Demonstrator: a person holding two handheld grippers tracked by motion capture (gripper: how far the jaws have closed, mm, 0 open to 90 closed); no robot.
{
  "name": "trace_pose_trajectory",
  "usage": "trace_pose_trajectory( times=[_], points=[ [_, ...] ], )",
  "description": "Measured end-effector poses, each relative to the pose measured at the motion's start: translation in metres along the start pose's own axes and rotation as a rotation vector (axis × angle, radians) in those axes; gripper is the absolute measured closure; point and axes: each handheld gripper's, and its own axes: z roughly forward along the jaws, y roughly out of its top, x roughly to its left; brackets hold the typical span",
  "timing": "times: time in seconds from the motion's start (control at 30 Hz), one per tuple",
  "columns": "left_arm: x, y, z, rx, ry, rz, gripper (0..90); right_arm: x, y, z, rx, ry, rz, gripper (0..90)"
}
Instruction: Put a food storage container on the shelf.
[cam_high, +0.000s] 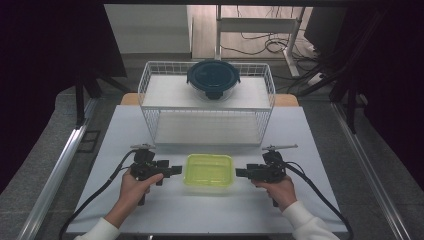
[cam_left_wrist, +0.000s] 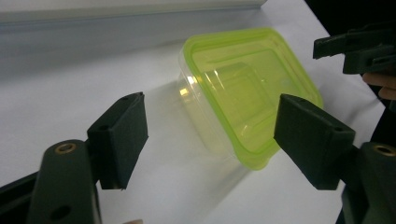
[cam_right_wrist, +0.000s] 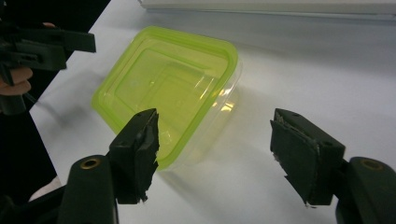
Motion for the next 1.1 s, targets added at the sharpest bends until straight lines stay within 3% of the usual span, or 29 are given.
trace_pose_trajectory(
  times=[0.1, 0.27, 0.43, 0.57, 0.73, 0.87, 0.93, 0.97, 1.1],
  points=[
    [0.001, 0.001, 0.007, 0.027, -0.014, -0.006, 26.7, 0.0, 0.003, 0.005, 0.007, 0.016, 0.016, 34.2],
    [0.008, 0.004, 0.02, 0.04, -0.04, -0.061, 30.5, 0.004, 0.006, 0.018, 0.031, 0.029, 0.017, 36.1],
    [0.012, 0.004, 0.029, 0.052, -0.05, -0.085, 34.4, -0.001, 0.006, 0.029, 0.055, 0.04, 0.062, 40.5],
    [0.013, 0.007, 0.036, 0.066, -0.072, -0.094, 42.0, -0.001, 0.007, 0.032, 0.063, 0.071, 0.09, 44.3],
    [0.011, 0.005, 0.046, 0.103, -0.138, -0.136, 53.9, 0.0, 0.007, 0.04, 0.091, 0.076, 0.089, 52.8],
    [0.009, 0.006, 0.046, 0.116, -0.129, -0.154, 61.4, 0.001, 0.004, 0.044, 0.108, 0.055, 0.095, 64.1],
    [0.007, 0.006, 0.043, 0.11, -0.117, -0.156, 64.2, 0.002, 0.004, 0.042, 0.103, 0.043, 0.093, 66.4],
    [0.006, 0.005, 0.042, 0.107, -0.102, -0.151, 69.9, 0.004, 0.004, 0.041, 0.097, 0.037, 0.094, 67.3],
    [0.003, 0.005, 0.04, 0.099, -0.105, -0.142, 74.6, 0.006, 0.004, 0.037, 0.078, 0.024, 0.08, 71.8]
  ],
)
